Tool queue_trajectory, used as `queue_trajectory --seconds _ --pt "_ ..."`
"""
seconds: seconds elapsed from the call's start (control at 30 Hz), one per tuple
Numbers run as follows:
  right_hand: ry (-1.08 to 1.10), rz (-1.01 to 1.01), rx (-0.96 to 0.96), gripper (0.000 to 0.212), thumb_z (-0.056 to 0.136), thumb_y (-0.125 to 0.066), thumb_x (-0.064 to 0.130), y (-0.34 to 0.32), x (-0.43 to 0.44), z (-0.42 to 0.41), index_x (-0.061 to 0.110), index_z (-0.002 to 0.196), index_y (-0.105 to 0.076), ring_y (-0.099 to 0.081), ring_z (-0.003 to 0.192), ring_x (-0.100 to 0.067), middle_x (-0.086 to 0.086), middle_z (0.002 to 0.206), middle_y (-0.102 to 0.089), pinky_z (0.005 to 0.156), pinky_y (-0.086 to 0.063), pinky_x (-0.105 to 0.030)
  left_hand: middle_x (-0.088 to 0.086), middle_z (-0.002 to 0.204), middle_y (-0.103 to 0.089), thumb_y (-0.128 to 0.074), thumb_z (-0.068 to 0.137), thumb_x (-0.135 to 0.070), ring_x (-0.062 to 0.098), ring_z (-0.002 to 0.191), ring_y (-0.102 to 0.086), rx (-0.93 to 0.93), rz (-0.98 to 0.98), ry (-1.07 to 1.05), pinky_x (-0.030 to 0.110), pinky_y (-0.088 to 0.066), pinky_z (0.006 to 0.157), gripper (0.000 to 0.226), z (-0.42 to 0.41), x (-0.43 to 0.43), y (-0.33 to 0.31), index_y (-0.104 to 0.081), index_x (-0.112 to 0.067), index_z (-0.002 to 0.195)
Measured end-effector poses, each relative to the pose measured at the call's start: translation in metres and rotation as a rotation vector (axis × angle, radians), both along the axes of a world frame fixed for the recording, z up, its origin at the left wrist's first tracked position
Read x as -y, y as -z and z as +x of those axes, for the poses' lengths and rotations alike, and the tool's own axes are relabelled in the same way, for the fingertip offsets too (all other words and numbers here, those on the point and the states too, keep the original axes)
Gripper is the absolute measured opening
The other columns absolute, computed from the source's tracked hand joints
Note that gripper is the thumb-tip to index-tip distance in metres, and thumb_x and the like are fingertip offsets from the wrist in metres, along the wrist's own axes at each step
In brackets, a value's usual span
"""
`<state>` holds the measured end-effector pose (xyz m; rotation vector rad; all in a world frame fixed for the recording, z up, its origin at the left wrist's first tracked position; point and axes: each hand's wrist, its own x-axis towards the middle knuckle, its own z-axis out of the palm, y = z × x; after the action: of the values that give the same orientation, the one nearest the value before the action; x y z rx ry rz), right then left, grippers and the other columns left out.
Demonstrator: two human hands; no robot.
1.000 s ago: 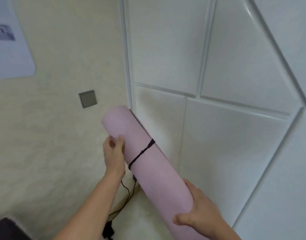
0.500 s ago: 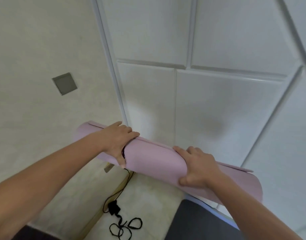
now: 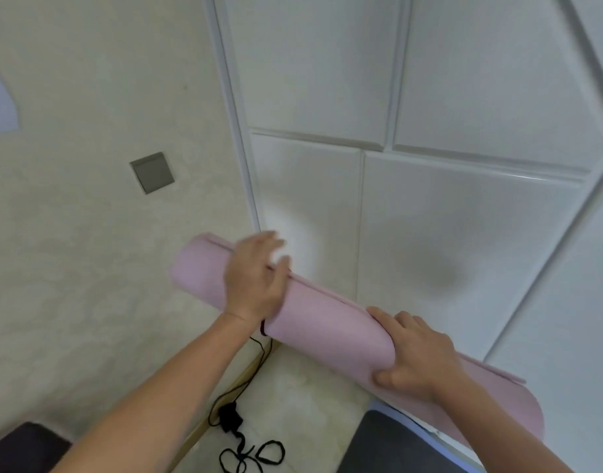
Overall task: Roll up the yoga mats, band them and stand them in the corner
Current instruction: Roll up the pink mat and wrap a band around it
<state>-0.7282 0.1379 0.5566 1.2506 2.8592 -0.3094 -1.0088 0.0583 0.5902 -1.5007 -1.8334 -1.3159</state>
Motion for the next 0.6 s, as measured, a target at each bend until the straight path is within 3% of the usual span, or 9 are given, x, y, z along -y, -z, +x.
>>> queue_trajectory --seconds 0.07,0.1,0.13,0.2,0.27,0.33,0.4,0.5,0.6 --pt "0.052 -0.056 -0.061 0.104 0.062 -0.059 0.069 0.0 0.001 0.001 0.05 0.15 -0.007 -0.046 0.111 -0.011 0.013 0.12 -0.044 0.082 -0.045 -0.03 0.005 0.129 -0.053 -0.059 0.089 -0.044 0.02 0.117 -0.053 0.61 0.286 -0.339 0.042 -0.045 0.105 0.053 -0.011 0.014 -0.007 -0.058 -0.007 0.128" --pt "0.073 -0.093 -0.096 0.105 0.06 -0.061 0.07 0.0 0.002 0.0 0.051 0.149 -0.009 -0.047 0.109 -0.01 0.015 0.117 -0.044 0.083 -0.045 -0.03 0.005 0.137 -0.047 -0.063 0.087 -0.052 0.02 0.122 -0.05 0.974 0.294 -0.406 0.04 -0.041 0.108 0.07 -0.016 0.018 -0.005 -0.047 -0.008 0.139" --pt "0.088 -0.129 -0.138 0.106 0.058 -0.063 0.07 -0.001 0.003 -0.004 0.053 0.148 -0.011 -0.048 0.108 -0.009 0.016 0.115 -0.046 0.084 -0.046 -0.03 0.005 0.144 -0.044 -0.068 0.083 -0.06 0.021 0.127 -0.049 1.281 0.232 -0.335 0.038 -0.039 0.108 0.089 -0.02 0.019 -0.001 -0.035 -0.01 0.149" --pt "0.099 -0.199 -0.232 0.106 0.054 -0.068 0.069 -0.003 0.006 -0.012 0.056 0.146 -0.016 -0.052 0.11 -0.008 0.018 0.117 -0.049 0.089 -0.047 -0.031 0.002 0.145 -0.052 -0.077 0.062 -0.074 0.023 0.127 -0.055 1.543 0.142 0.063 0.039 -0.05 0.096 0.116 -0.027 0.011 0.006 -0.032 -0.016 0.152" --pt "0.109 -0.273 -0.348 0.105 0.051 -0.075 0.065 -0.005 0.01 -0.022 0.058 0.143 -0.024 -0.056 0.111 -0.007 0.019 0.12 -0.054 0.093 -0.047 -0.031 0.003 0.134 -0.065 -0.086 0.045 -0.073 0.022 0.119 -0.064 1.59 0.175 0.334 0.035 -0.059 0.082 0.121 -0.03 -0.004 0.005 -0.046 -0.015 0.145" --pt "0.118 -0.358 -0.482 0.101 0.049 -0.08 0.06 -0.007 0.014 -0.033 0.061 0.138 -0.033 -0.059 0.107 -0.004 0.024 0.12 -0.059 0.092 -0.047 -0.03 0.003 0.128 -0.069 -0.089 0.047 -0.066 0.02 0.116 -0.066 1.573 0.149 0.413 0.033 -0.059 0.081 0.111 -0.017 -0.014 0.002 -0.054 -0.014 0.139" --pt "0.137 -0.425 -0.613 0.089 0.048 -0.083 0.054 -0.013 0.016 -0.045 0.067 0.125 -0.041 -0.061 0.102 0.0 0.03 0.113 -0.063 0.089 -0.049 -0.031 0.005 0.123 -0.071 -0.089 0.053 -0.059 0.021 0.112 -0.068 1.525 0.06 0.42 0.036 -0.059 0.085 0.1 0.0 -0.021 0.009 -0.056 -0.013 0.136" --pt "0.149 -0.471 -0.701 0.075 0.049 -0.083 0.052 -0.023 0.013 -0.056 0.07 0.111 -0.044 -0.062 0.096 0.005 0.036 0.102 -0.064 0.086 -0.052 -0.032 0.008 0.125 -0.07 -0.087 0.056 -0.062 0.027 0.116 -0.066 1.495 -0.028 0.471 0.05 -0.051 0.102 0.097 0.017 -0.027 0.018 -0.056 -0.015 0.135" --pt "0.144 -0.487 -0.704 0.079 0.051 -0.085 0.05 -0.026 0.008 -0.052 0.071 0.114 -0.043 -0.062 0.096 0.007 0.042 0.103 -0.061 0.087 -0.051 -0.033 0.003 0.125 -0.069 -0.077 0.062 -0.072 0.021 0.115 -0.066 1.476 -0.142 0.488 0.043 -0.05 0.101 0.093 0.013 -0.023 0.011 -0.058 -0.016 0.134"
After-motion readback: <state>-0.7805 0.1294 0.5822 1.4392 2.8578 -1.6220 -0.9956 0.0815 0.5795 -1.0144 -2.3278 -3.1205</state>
